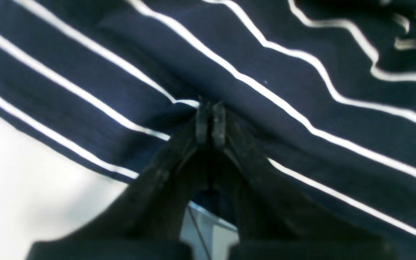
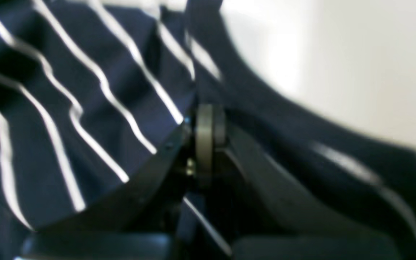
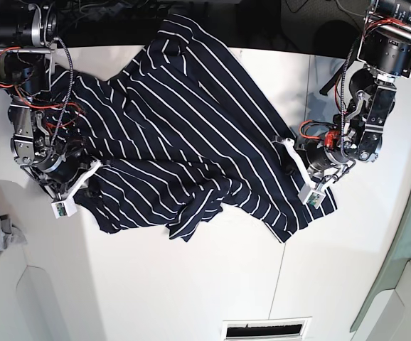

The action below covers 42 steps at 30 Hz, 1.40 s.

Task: Layout the t-shirt on the table in an organized manner, then fold the t-shirt properly
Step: 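Stretch the shirt flat by pulling the grippers apart, then release the shirt and smooth it flat with both grippers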

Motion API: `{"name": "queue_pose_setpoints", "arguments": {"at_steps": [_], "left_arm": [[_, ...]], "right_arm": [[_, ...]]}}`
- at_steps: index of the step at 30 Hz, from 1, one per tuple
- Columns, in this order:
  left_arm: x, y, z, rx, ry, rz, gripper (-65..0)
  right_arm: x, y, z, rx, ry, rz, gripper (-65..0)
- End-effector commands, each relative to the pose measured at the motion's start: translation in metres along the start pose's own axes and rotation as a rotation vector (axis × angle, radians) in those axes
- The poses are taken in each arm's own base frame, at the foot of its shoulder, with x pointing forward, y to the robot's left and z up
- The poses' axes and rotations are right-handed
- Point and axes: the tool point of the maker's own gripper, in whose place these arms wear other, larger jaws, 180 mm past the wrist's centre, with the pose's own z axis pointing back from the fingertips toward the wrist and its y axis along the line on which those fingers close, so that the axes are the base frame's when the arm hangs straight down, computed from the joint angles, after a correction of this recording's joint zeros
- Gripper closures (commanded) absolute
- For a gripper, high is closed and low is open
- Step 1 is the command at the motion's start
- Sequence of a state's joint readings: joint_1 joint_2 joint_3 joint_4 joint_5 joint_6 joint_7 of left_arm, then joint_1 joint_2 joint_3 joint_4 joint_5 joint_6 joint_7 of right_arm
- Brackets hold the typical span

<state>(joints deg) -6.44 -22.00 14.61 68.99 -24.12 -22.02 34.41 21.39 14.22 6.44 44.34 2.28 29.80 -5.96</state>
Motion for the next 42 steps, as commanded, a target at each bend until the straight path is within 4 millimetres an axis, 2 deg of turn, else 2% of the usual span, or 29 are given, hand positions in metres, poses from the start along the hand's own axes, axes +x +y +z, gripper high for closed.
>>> {"name": "queue_pose_setpoints", "arguments": {"at_steps": [1,6,10,16,23,27,31,33,37,42], "left_arm": [[-0.028,0.02,0.002,0.064,0.125,-0.012,0.0],[-0.042,0.046,0.01,0.122,0.168,-0.046,0.0],[-0.035,0.073,0.022,0.178,0.173,-0.079,0.0],[0.009,0.116,0.043,0.278,0.123,-0.132,0.0],[0.049,0.144,0.062,0.338,0.067,-0.154,0.0],[0.054,0.144,0.065,0.313,0.068,-0.18,0.0],[0.051,0.14,0.064,0.29,0.076,-0.146,0.0],[0.048,0.135,0.062,0.257,0.087,-0.113,0.0],[0.037,0.109,0.058,0.112,0.131,-0.068,0.0],[0.046,0.082,0.057,-0.028,0.085,-0.011,0.0]], "right_arm": [[0.018,-0.019,0.006,-0.032,-0.031,0.024,0.0],[0.018,-0.06,0.025,-0.11,-0.035,0.047,0.0],[0.005,-0.075,0.037,-0.133,-0.005,0.055,0.0],[-0.026,-0.073,0.044,-0.128,0.031,0.011,0.0],[-0.067,-0.071,0.055,-0.134,0.092,-0.018,0.0],[-0.073,-0.084,0.067,-0.173,0.063,-0.1,0.0],[-0.073,-0.102,0.081,-0.218,0.022,-0.165,0.0],[-0.062,-0.104,0.084,-0.203,-0.03,-0.208,0.0],[-0.037,-0.103,0.085,-0.19,-0.114,-0.23,0.0],[0.009,-0.095,0.085,-0.169,-0.222,-0.188,0.0]]}}
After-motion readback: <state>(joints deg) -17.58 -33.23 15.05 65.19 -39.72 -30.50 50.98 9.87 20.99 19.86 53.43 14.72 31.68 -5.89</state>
